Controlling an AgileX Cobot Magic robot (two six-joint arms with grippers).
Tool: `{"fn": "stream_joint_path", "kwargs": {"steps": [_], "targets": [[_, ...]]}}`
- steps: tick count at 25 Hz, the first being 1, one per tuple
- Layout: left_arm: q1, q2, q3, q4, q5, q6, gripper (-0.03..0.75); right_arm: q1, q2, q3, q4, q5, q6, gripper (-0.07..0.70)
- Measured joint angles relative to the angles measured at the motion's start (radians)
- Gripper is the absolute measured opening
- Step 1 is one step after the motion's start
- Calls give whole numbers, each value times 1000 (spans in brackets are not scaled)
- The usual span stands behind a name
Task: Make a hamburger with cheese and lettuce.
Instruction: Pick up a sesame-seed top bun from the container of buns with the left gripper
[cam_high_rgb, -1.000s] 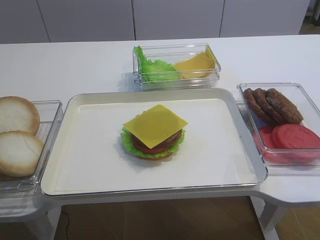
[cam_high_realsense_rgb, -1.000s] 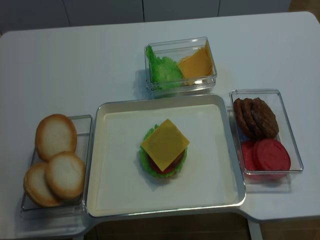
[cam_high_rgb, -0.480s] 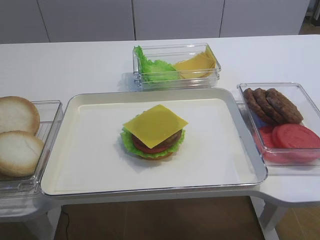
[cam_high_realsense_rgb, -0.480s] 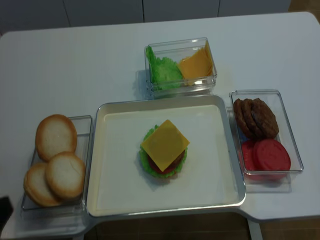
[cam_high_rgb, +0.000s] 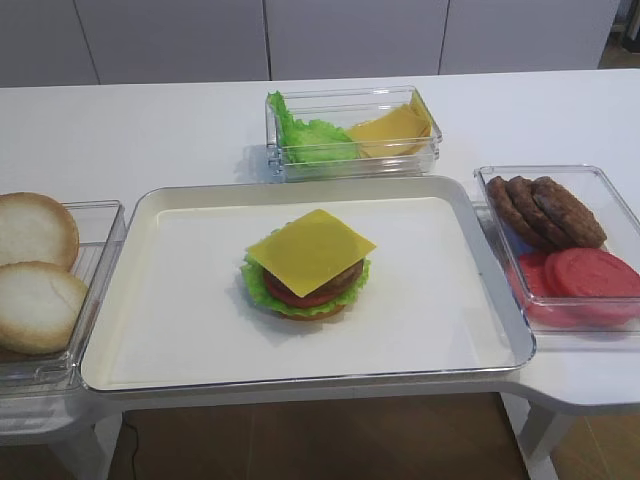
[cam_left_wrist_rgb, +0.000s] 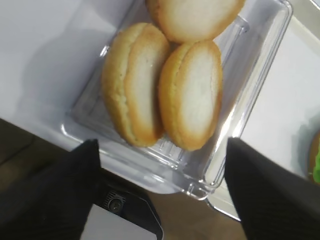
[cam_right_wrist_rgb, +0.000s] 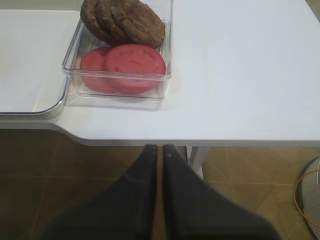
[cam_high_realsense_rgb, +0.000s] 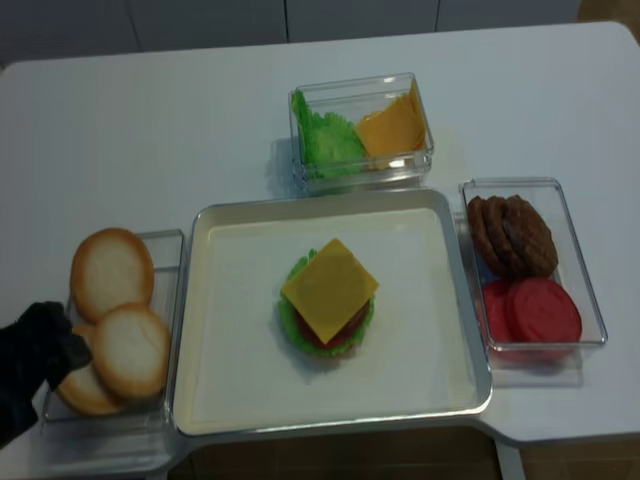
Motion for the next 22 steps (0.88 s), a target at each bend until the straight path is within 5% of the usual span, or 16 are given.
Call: {"fn": "stream_joint_path", "kwargs": {"steps": [6, 22], "targets": [[0, 68, 0, -6, -44, -60, 564, 0, 0, 0, 0, 0, 0, 27], [0, 142, 0, 82, -60, -167, 563, 0, 0, 0, 0, 0, 0, 27]]}}
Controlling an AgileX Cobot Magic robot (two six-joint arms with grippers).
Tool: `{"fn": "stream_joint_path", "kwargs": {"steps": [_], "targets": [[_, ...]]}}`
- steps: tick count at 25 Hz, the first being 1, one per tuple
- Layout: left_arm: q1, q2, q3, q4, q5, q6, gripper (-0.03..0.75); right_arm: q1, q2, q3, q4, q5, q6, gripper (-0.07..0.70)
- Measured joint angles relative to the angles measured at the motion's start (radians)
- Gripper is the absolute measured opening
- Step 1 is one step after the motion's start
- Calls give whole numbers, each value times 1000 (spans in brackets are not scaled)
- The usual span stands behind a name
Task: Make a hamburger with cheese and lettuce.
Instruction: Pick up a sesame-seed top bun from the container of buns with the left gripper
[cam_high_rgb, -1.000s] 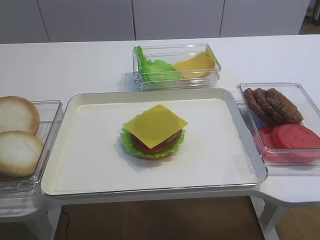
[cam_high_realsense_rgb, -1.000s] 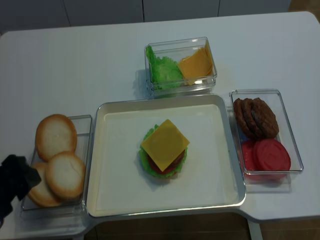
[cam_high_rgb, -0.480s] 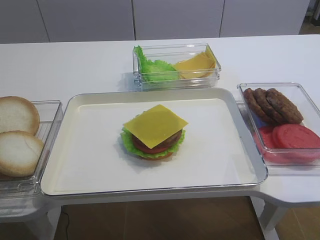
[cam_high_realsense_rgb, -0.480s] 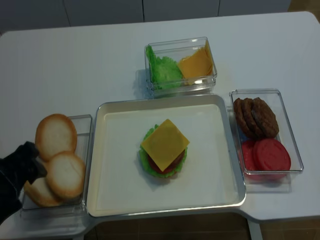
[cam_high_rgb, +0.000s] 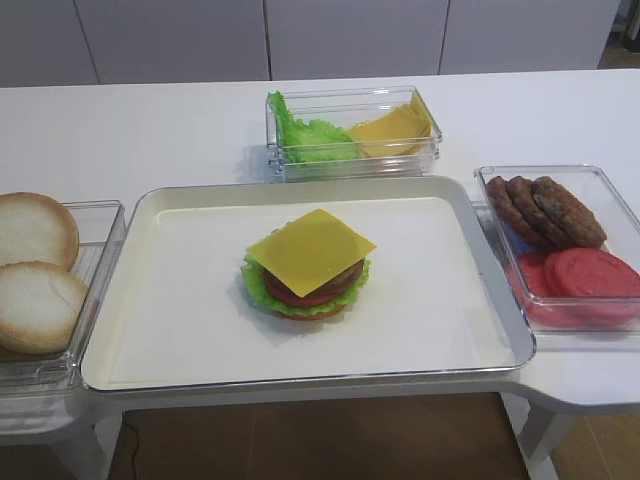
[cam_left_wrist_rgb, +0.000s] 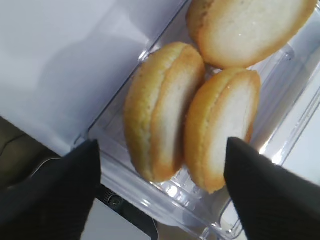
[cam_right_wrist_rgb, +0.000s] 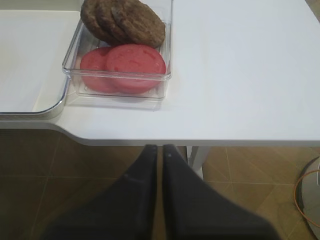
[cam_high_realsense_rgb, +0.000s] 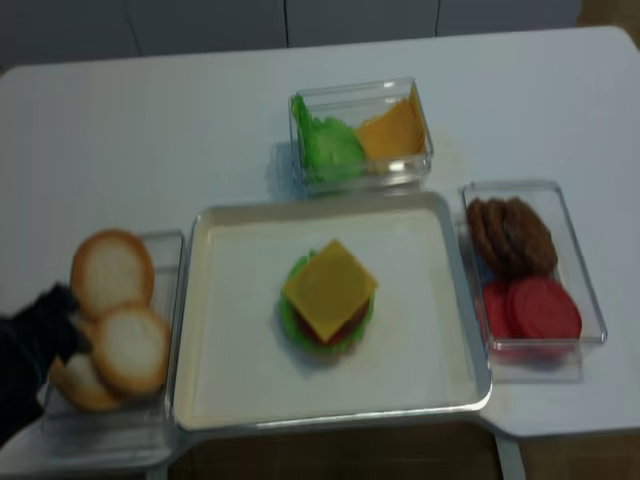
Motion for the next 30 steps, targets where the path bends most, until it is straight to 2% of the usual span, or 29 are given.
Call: {"fn": "stream_joint_path", "kwargs": {"steps": [6, 14, 22, 30], "targets": [[0, 33, 0, 0, -7, -6, 552, 0, 0, 0, 0, 0, 0, 27], [0, 37, 0, 2, -9, -9, 449, 0, 0, 0, 0, 0, 0, 27], [0, 37, 0, 70, -9, -11, 438, 0, 0, 0, 0, 0, 0, 27], [0, 40, 0, 76, -9, -11, 422, 0, 0, 0, 0, 0, 0, 27]]}}
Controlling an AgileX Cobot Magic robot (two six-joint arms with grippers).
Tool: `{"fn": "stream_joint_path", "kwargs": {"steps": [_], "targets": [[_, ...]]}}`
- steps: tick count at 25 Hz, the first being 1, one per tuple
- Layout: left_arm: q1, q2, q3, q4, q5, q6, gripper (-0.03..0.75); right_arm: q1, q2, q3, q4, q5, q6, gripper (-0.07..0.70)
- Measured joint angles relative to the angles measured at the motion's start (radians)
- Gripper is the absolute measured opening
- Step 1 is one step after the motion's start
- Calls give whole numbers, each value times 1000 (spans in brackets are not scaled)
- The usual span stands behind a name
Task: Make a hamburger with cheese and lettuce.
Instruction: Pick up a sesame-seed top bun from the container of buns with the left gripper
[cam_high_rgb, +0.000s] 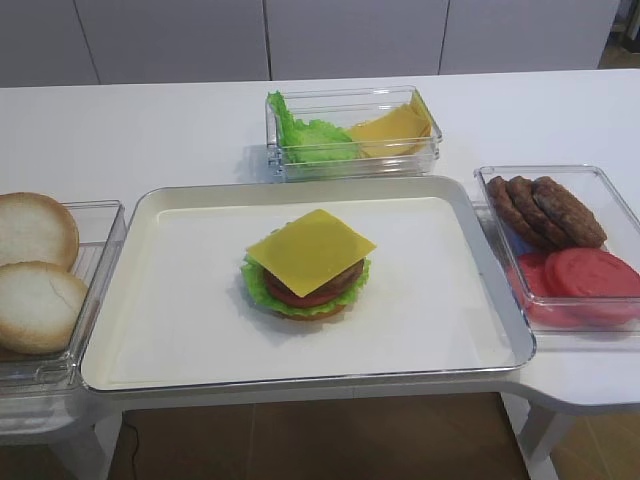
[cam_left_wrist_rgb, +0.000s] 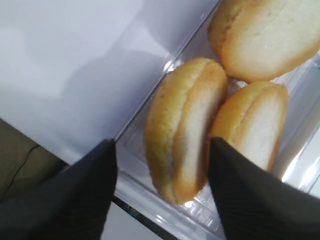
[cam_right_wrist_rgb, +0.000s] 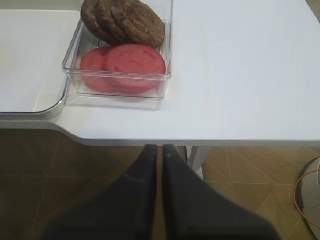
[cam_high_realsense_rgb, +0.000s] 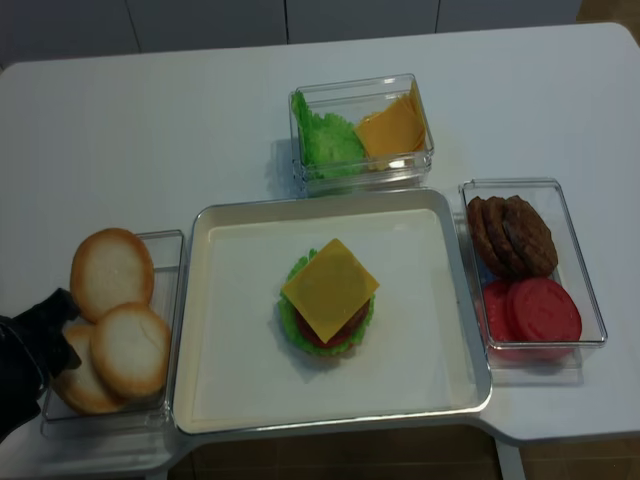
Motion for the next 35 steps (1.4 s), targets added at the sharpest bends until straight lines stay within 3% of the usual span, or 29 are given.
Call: {"fn": "stream_joint_path", "kwargs": {"steps": [29, 35], "targets": [[0, 45, 0, -41, -28, 18, 405, -6, 0, 0, 0, 0, -2, 27], [0, 60, 0, -49, -30, 18, 337, -6, 0, 0, 0, 0, -2, 27]]}}
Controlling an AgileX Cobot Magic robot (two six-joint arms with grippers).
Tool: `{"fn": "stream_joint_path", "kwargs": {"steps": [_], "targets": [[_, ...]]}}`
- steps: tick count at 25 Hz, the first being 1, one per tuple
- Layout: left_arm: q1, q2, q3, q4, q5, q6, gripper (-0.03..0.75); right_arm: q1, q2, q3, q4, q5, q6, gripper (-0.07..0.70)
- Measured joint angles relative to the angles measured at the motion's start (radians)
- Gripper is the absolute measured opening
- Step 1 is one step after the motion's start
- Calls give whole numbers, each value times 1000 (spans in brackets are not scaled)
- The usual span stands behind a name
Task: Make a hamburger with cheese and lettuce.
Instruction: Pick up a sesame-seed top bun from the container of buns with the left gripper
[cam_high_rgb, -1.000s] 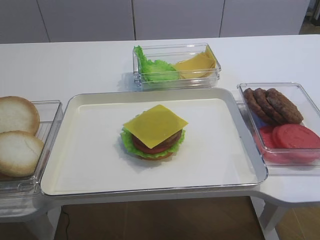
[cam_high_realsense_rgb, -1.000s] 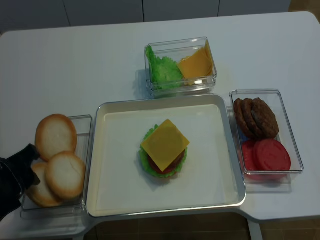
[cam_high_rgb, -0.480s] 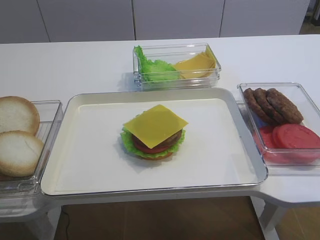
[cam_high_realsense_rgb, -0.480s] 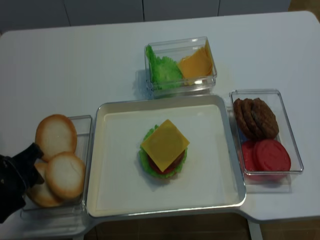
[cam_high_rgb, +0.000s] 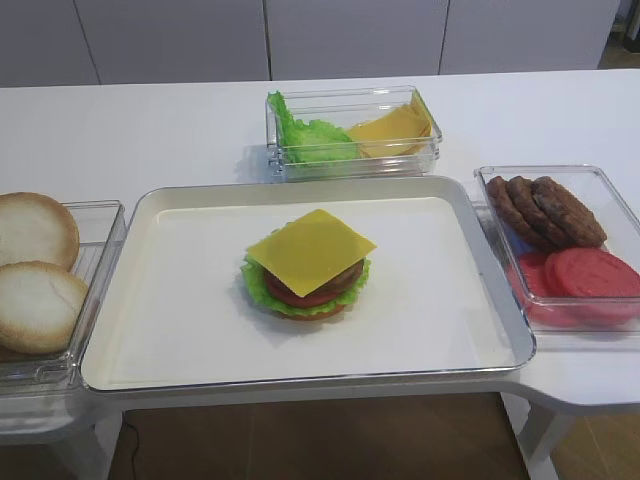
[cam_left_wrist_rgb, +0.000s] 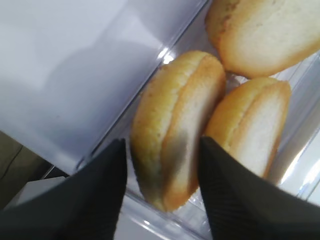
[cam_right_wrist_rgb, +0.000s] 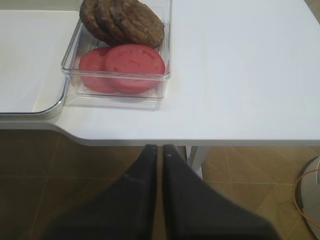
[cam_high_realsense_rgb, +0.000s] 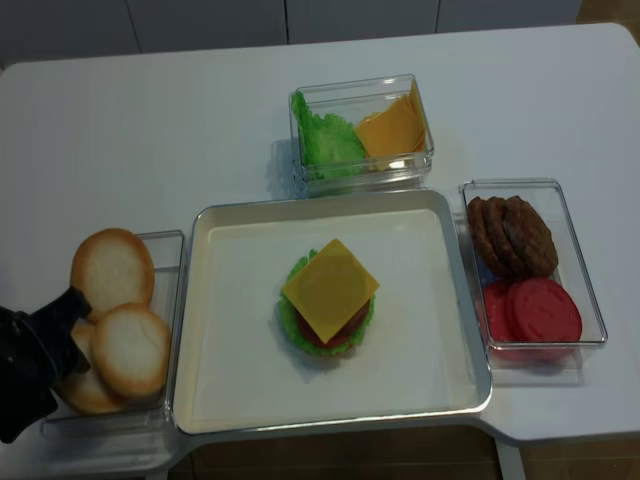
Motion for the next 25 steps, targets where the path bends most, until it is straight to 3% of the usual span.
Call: {"fn": "stream_joint_path", "kwargs": {"steps": [13, 25], "targets": [[0, 1, 0, 37, 0, 28, 123, 0, 0, 0, 0, 0, 0, 27], [0, 3, 0, 94, -18, 62, 103, 0, 0, 0, 0, 0, 0, 27]]}}
